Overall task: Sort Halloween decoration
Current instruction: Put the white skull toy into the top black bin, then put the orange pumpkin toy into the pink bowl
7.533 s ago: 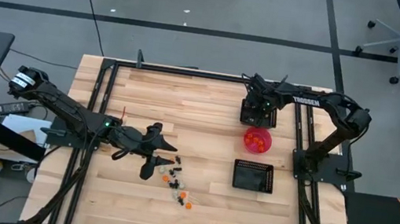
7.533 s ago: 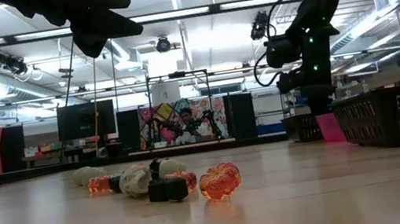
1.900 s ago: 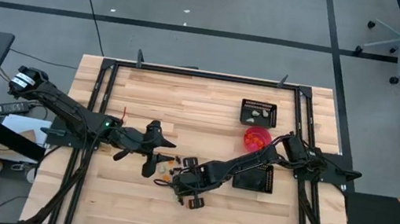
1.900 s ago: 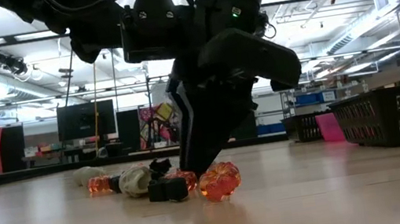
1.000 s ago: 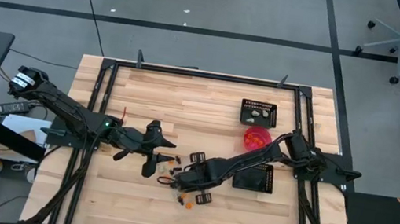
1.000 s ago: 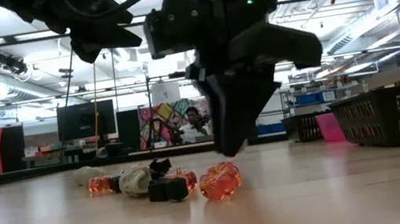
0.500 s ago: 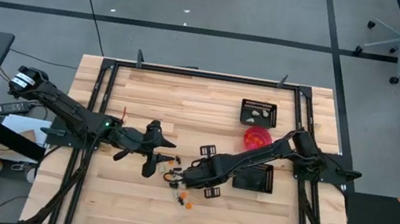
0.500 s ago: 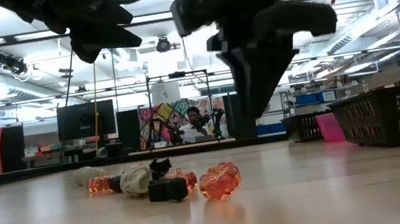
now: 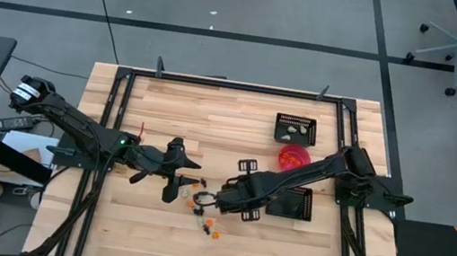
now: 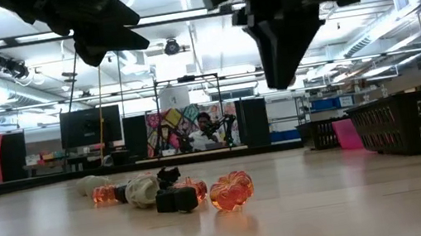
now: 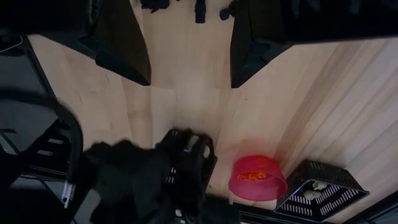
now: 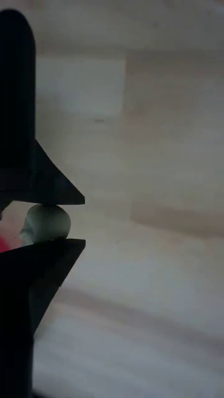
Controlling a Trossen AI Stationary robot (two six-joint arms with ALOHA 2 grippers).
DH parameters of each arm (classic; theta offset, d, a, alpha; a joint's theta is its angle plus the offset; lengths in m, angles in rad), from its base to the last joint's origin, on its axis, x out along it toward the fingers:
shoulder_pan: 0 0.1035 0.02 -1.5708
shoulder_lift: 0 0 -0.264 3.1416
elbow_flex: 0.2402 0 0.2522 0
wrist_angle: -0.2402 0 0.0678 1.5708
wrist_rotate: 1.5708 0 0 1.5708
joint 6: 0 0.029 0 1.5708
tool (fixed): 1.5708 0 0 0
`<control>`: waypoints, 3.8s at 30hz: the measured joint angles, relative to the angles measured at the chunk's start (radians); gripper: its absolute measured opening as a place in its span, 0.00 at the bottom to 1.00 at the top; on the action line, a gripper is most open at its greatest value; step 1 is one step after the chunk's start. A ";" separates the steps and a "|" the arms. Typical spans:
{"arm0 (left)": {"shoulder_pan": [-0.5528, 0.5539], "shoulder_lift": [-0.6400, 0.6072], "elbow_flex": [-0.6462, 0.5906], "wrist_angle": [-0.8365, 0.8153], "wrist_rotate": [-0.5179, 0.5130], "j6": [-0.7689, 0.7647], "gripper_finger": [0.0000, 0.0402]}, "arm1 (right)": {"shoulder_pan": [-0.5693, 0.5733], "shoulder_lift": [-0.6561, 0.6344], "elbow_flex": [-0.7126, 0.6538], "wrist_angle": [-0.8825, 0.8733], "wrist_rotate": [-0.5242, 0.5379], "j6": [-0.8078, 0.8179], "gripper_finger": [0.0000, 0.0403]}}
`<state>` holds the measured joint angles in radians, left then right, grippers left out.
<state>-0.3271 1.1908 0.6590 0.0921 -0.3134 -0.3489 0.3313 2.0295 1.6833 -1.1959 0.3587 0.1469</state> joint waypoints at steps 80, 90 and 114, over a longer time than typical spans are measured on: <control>-0.002 0.000 0.000 0.000 0.000 -0.003 0.48 | -0.906 -0.474 -0.857 0.654 -0.171 -0.024 0.26; -0.002 0.000 0.000 0.000 0.000 -0.003 0.48 | -0.901 -0.473 -0.849 0.637 -0.173 -0.032 0.42; -0.001 0.000 0.000 -0.024 0.000 -0.007 0.48 | -0.265 -0.526 -0.570 0.621 -0.007 0.009 0.43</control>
<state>-0.3285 1.1908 0.6590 0.0681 -0.3137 -0.3555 0.0664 1.5037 1.1130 -0.5749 0.3519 0.1555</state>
